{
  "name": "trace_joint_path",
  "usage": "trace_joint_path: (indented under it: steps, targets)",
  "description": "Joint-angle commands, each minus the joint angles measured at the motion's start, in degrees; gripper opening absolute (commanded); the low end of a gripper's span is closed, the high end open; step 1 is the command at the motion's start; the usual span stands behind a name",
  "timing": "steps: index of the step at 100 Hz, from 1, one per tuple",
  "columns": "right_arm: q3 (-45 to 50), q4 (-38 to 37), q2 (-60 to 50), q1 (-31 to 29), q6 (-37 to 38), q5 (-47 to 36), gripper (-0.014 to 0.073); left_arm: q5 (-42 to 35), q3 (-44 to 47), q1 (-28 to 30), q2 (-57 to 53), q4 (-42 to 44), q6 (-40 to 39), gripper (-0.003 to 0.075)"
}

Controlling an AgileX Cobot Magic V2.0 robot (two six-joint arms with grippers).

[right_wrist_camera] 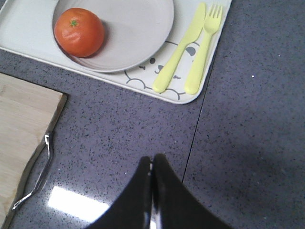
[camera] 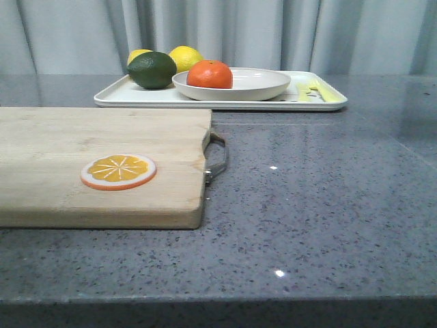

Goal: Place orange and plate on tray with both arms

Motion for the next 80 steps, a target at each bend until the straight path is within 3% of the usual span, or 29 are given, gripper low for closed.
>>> trace_joint_path:
  steps: [1, 33, 56, 80]
  targets:
    - [5.7, 0.1, -7.9, -0.1, -0.8, -7.0, -0.0067, -4.0, -1.6, 0.1, -0.4, -1.1, 0.1, 0.0323]
    - [29.9, -0.5, -30.5, -0.1, -1.0, -16.8, -0.0067, -2.1, -1.6, 0.1, -0.4, -1.3, 0.1, 0.0134]
    - [41.9, -2.0, -45.5, -0.1, -1.3, -22.1, -0.0067, -0.9, -1.6, 0.1, -0.5, -1.5, 0.1, 0.0013]
    - [50.9, -2.8, -58.0, -0.1, -1.3, -22.1, -0.0067, -0.9, -1.4, 0.1, -4.4, -1.8, 0.1, -0.002]
